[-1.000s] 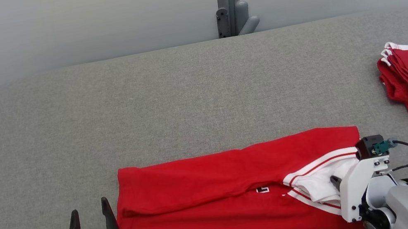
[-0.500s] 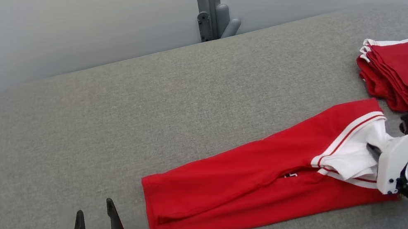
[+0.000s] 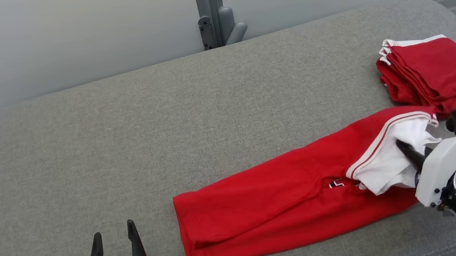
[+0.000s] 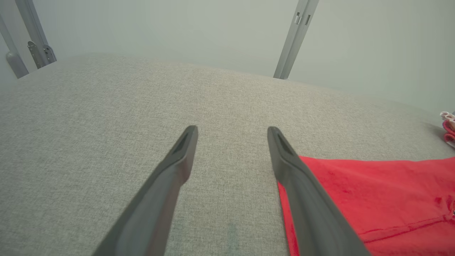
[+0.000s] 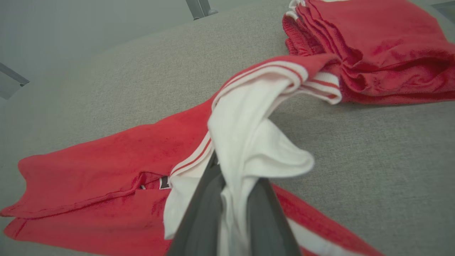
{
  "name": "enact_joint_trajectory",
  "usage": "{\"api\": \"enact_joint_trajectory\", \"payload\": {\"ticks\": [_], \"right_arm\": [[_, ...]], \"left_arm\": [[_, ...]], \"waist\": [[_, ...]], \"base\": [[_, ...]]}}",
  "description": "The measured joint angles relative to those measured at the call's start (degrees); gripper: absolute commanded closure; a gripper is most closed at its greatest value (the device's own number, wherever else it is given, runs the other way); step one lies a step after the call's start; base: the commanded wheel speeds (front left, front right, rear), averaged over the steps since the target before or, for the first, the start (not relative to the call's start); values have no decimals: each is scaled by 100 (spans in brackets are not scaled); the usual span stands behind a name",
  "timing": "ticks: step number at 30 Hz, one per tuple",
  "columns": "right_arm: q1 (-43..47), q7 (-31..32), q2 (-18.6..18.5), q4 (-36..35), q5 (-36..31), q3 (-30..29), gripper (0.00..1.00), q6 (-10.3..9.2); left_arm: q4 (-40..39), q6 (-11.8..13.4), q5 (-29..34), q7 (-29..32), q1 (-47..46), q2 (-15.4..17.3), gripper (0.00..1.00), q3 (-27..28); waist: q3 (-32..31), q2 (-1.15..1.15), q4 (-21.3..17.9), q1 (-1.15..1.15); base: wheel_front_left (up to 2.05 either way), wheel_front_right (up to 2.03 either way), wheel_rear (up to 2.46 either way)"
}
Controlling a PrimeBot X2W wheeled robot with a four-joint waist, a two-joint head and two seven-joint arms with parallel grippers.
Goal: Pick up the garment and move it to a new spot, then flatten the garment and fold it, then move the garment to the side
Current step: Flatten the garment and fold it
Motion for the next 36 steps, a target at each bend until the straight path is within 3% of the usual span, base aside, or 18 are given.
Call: {"api": "enact_joint_trajectory", "payload": {"ticks": [9,17,29,36], "right_arm": [[264,516,487,-1228,-55,450,100,-2],[114,758,904,-1438,-182,966,100,-2],[-421,747,1378,-499,-294,1764,100,-2],[-947,508,1602,537,-269,2163,100,-2]], "left_arm": [[59,-22,23,0,-57,-4,0,-47],[67,-47,23,0,-101,-9,0,-87],[119,-105,29,0,-230,-99,0,-156],[196,-158,74,0,-290,-169,0,-197]], "waist": [[-17,0,136,0],[2,0,299,0],[87,0,646,0],[142,0,908,0]], "base": [[0,0,0],[0,0,0],[0,0,0],[0,0,0]]}}
